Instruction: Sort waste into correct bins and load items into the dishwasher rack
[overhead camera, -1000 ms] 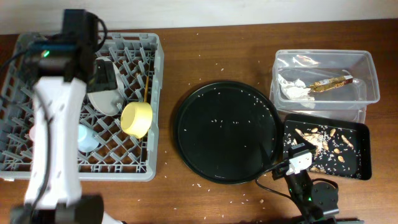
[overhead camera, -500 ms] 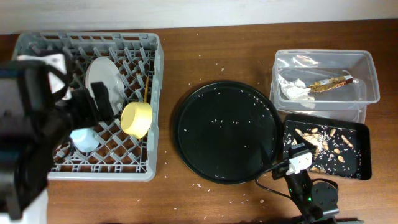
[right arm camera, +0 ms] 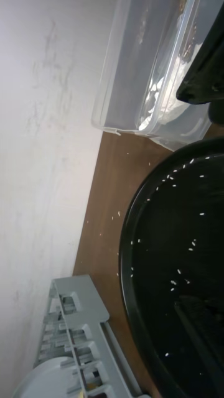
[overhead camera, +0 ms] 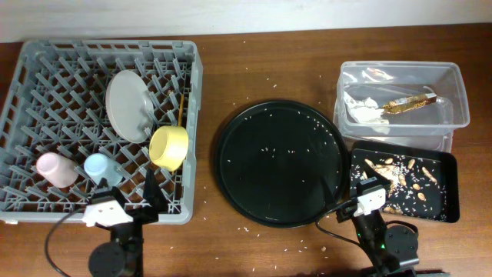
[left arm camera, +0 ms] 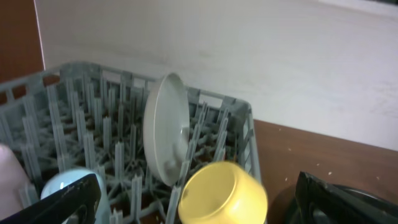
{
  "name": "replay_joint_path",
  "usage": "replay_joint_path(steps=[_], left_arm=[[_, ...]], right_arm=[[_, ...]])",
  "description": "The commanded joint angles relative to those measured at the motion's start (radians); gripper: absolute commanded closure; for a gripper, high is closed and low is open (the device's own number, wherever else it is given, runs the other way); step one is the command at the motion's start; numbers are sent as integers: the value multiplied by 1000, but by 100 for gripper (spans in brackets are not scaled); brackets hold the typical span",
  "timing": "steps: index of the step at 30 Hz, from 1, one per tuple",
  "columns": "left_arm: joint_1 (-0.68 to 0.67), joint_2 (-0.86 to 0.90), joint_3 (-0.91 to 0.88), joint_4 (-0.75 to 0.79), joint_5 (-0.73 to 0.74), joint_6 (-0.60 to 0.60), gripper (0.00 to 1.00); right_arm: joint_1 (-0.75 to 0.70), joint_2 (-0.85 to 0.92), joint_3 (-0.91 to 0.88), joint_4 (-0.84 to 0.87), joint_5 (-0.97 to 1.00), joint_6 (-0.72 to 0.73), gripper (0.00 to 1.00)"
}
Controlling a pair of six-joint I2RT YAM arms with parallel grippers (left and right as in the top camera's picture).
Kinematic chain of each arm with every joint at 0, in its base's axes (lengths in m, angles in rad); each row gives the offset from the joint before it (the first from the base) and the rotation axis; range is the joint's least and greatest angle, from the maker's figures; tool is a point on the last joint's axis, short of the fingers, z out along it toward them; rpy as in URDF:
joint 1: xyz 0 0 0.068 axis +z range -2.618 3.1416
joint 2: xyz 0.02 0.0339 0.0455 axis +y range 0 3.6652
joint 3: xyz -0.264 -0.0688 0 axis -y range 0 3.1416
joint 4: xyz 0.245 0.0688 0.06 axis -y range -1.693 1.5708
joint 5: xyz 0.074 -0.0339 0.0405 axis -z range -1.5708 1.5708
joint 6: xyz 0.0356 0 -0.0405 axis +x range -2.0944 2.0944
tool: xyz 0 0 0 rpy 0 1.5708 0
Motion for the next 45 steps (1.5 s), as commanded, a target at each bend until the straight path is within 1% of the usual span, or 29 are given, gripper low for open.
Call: replay_joint_path(steps=[1, 2, 4, 6, 45], left_arm=[[9, -66, -100, 42, -1, -24, 1], [9, -67, -126, 61, -8, -24, 1], [8, -67, -204, 148, -8, -24, 1], [8, -64, -221, 163, -4, -23, 1], [8, -58, -221, 151, -4, -23, 1]], right_arm=[[-5, -6, -8, -1, -2, 8, 2], [-5, -6, -8, -1, -2, 8, 2], [-5, -6, -8, -2, -2, 8, 2], [-5, -6, -8, -2, -2, 8, 2], [-5, -6, -8, -1, -2, 8, 2]])
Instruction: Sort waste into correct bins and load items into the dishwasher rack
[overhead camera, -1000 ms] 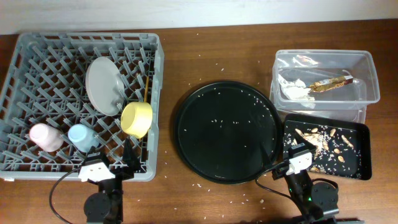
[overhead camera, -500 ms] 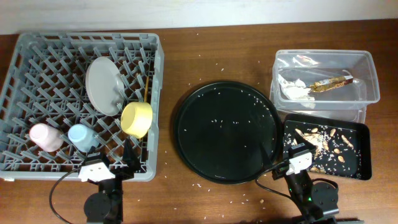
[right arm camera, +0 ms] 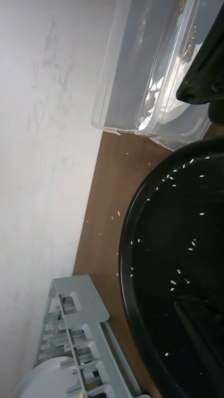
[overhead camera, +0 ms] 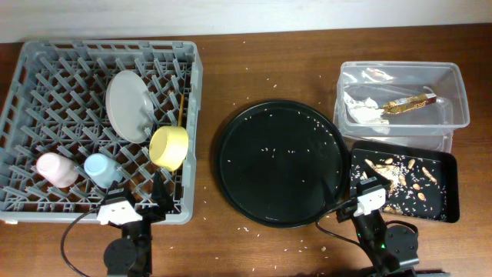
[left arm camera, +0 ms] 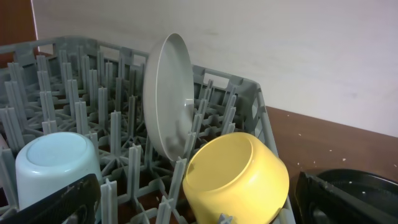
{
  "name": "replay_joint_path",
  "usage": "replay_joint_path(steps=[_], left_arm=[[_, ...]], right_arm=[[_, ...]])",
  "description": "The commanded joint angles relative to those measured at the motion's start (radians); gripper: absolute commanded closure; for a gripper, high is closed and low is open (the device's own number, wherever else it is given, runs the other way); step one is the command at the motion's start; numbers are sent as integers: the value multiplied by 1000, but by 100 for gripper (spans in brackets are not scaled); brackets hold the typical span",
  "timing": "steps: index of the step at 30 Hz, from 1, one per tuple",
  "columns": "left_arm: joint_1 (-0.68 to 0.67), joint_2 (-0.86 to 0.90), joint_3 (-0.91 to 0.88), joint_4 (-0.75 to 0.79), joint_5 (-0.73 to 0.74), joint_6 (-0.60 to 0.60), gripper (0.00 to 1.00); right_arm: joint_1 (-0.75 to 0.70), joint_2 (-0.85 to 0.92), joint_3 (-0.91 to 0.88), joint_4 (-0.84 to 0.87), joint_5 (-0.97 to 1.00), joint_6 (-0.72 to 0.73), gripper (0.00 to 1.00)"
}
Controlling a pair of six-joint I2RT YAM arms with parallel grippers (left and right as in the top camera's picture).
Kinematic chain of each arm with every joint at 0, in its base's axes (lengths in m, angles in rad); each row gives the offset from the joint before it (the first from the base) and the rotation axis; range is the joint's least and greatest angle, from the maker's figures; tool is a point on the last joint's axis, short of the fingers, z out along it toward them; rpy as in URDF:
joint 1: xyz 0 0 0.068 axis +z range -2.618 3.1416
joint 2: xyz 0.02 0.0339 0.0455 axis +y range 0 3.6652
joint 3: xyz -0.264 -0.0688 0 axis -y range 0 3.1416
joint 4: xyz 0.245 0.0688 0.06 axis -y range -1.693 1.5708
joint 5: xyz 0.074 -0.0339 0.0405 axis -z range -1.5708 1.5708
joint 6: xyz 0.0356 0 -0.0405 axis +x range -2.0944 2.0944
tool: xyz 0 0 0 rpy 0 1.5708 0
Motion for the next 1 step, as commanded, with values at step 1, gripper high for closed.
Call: replay_joint_path(steps=[1], left_arm=[[6, -2, -5, 2, -4, -9, 1]], right_arm=[[-5, -6, -8, -1, -2, 8, 2]])
